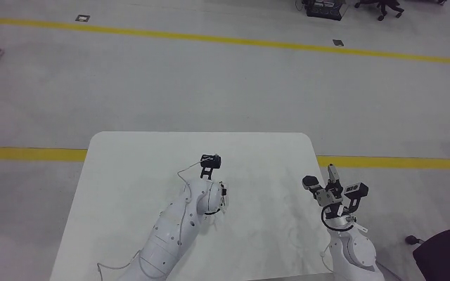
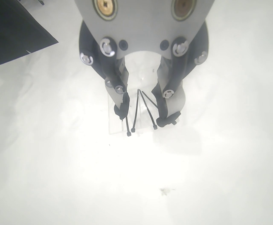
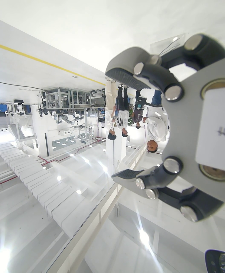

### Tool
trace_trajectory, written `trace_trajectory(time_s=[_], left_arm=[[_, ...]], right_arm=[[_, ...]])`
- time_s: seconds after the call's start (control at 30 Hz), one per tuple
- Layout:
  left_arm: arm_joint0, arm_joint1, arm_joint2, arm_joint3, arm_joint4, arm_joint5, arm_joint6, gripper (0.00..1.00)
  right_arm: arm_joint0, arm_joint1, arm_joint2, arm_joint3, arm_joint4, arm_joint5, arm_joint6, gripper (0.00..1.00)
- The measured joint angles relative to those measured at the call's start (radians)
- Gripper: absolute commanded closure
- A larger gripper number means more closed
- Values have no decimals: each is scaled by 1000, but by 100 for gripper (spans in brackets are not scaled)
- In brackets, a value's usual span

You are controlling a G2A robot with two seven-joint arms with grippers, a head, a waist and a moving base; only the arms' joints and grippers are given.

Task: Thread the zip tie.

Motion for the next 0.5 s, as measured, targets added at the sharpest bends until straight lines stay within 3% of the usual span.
trace_trajectory(time_s=[0.5], left_arm=[[-10, -4, 5, 28, 6, 0, 3, 82]], right_arm=[[0, 0, 0, 0, 0, 0, 0, 0]])
